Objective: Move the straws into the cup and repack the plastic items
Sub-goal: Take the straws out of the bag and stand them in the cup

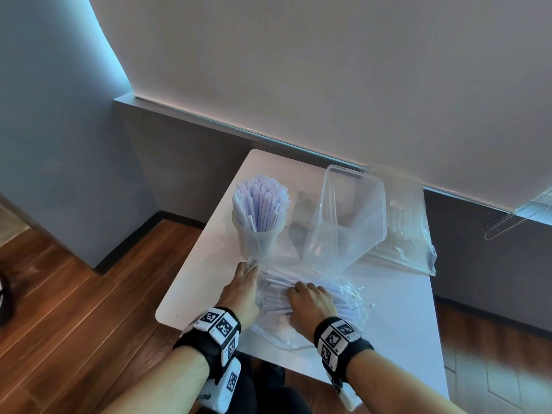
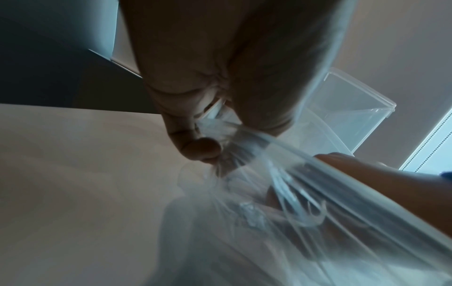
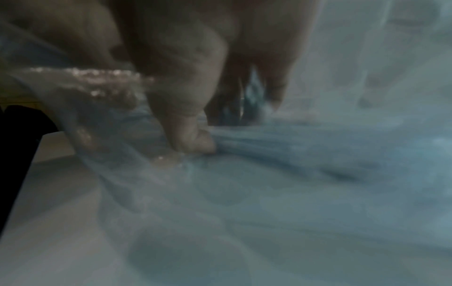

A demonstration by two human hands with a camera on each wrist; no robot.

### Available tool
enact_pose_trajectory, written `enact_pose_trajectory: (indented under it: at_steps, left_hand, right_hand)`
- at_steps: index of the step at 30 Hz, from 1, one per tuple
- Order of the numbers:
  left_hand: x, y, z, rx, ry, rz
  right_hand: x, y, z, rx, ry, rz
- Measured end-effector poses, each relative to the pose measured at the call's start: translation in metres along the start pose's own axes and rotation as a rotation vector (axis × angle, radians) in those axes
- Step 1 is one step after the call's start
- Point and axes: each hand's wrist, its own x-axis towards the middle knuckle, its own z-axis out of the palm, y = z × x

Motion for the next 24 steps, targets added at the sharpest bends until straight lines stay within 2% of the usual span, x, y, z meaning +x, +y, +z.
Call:
enact_pose_trajectory:
  at_steps: [11,18,24]
  left_hand:
    - [0.001,0.003,-0.001,-0.005,0.007,0.008]
    - [0.004,-0.002,0.0,0.001,0.009,0.01]
    - [0.003,0.0,0.001,0.007,0.001,0.007]
  right_hand:
    - [0.002,-0.002,-0.001,-0.1,-0.049,-0.034]
    - [-0.004,0.008,0.0,0.049,0.072,-0.043]
    - [-0.006,0.011,-0.002,0.085,0.128,-0.036]
